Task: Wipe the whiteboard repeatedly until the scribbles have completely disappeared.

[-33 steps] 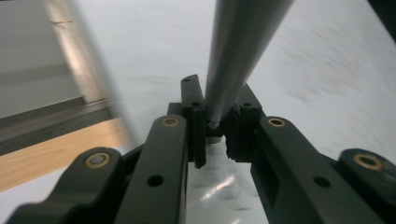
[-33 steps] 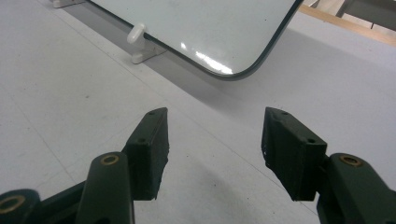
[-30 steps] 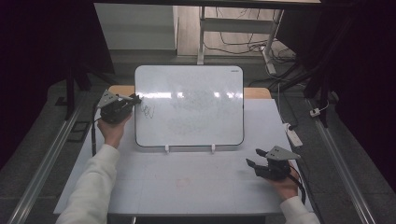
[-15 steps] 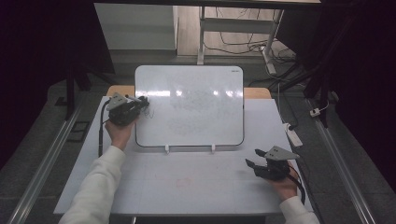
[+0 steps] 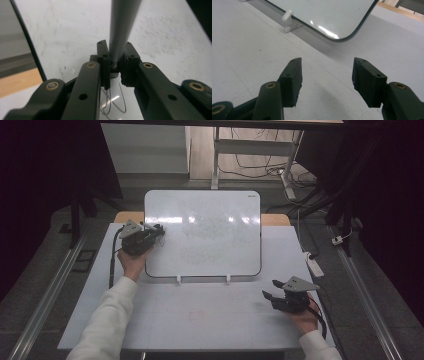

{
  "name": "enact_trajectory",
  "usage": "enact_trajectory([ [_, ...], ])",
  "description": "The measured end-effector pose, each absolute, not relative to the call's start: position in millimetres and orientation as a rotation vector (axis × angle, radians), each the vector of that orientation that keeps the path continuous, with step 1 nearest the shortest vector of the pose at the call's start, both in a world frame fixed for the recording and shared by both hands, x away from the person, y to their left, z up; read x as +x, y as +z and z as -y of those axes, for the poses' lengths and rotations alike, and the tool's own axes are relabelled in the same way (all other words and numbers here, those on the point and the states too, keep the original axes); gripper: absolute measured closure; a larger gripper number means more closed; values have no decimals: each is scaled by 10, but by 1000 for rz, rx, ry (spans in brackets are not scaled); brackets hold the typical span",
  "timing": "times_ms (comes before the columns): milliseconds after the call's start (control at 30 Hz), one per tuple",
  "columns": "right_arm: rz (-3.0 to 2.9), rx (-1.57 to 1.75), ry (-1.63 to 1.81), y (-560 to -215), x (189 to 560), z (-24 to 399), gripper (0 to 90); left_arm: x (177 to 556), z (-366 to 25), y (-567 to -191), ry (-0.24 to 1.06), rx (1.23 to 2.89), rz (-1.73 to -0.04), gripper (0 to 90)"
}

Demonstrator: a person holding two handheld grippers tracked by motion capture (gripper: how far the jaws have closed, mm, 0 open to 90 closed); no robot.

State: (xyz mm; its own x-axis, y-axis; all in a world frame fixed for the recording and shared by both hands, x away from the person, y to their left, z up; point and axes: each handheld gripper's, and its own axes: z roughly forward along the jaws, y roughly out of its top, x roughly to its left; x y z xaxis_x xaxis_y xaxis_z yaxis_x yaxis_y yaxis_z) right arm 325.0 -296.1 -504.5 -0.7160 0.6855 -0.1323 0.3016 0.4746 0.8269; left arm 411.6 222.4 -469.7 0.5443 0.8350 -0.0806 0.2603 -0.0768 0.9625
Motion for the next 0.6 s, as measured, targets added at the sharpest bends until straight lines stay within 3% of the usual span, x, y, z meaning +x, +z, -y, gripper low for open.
enact_trajectory([
  [200,-2285,811,1141,-5055,3243,2941,412,3930,-2140,-4863,582,1691,-896,786],
  [600,-2284,820,1142,-5059,3252,2944,411,3983,-2235,-4817,594,1632,-935,787],
])
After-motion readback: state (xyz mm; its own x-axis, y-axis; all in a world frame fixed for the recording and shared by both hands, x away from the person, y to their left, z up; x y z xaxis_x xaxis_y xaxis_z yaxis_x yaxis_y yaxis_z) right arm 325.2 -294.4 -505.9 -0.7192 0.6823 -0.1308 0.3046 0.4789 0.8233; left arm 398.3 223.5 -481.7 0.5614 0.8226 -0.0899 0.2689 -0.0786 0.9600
